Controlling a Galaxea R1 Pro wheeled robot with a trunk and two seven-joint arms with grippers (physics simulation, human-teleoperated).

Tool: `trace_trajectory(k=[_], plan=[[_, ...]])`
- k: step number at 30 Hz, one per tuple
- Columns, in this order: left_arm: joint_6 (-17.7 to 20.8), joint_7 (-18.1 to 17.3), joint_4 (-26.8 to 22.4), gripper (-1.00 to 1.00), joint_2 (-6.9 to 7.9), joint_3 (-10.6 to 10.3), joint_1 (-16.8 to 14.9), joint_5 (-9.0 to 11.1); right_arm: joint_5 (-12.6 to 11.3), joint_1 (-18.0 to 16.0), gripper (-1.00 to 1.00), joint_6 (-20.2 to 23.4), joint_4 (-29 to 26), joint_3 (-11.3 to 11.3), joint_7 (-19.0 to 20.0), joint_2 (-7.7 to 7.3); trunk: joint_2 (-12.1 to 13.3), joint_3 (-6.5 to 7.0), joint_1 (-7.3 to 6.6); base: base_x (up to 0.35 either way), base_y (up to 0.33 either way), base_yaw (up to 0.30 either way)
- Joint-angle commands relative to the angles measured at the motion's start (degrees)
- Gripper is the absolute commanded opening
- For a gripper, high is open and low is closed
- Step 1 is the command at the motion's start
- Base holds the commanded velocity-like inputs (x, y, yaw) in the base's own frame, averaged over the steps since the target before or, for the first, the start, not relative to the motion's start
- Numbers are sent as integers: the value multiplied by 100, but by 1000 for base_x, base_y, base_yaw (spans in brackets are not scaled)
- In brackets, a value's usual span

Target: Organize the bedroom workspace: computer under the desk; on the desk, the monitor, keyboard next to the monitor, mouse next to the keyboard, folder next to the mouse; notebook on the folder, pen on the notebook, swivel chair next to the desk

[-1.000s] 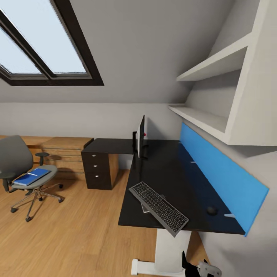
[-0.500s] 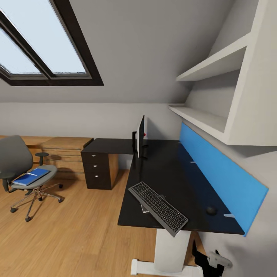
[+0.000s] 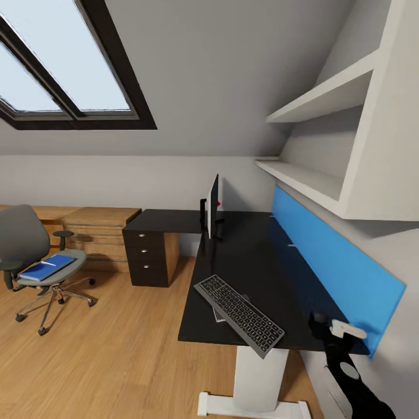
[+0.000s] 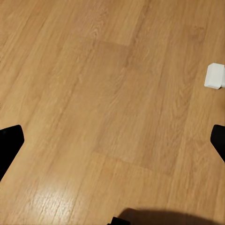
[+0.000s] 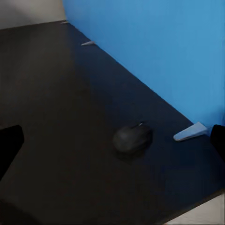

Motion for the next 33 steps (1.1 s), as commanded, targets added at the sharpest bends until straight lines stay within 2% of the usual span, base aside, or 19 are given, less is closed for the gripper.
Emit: trace_trajectory(k=[1, 2, 3, 6, 7, 11, 15, 22, 27, 33], plan=[[-27, -11, 4, 100, -3, 28, -5, 17, -60, -38, 100, 192, -39, 15, 13, -52, -6, -9, 1, 0, 0, 0], [-31, -11, 4, 100, -2, 29, -5, 19, -61, -86, 100, 376, -47, 14, 38, -99, -6, -9, 1, 0, 0, 0], [-41, -11, 4, 100, 4, 33, -6, 22, -51, -378, 100, 878, 253, 28, 313, -272, -6, -9, 1, 0, 0, 0], [-55, -11, 4, 100, 9, 34, -5, 23, 57, -673, 100, 1090, 850, 60, 687, -361, -6, -9, 1, 0, 0, 0], [-66, -11, 4, 100, 7, 34, -5, 24, 236, -875, 100, 1169, 1271, 69, 851, -430, -6, -9, 1, 0, 0, 0], [-80, -11, -2, 100, 4, 35, -5, 24, 460, -1176, 100, 1251, 1678, 73, 977, -584, -6, -9, 1, 5, 0, 0], [-85, -11, -8, 100, 7, 36, -3, 24, 548, -1294, 100, 1281, 1825, 75, 1023, -650, -6, -9, 1, 131, 0, 0], [-88, -4, -33, 100, 14, 41, -4, 28, 580, -1339, 100, 1292, 1892, 81, 1112, -675, -6, -9, 1, 272, 0, 0], [-88, 0, -441, 100, 36, 44, 1, 35, 594, -1350, 100, 1295, 1915, 77, 1297, -688, -6, -9, 1, 316, 0, 0], [-88, -13, -590, 100, 39, 45, 2, 40, 595, -1351, 100, 1306, 1918, 76, 1311, -695, -6, -9, 1, 316, 0, 0]])
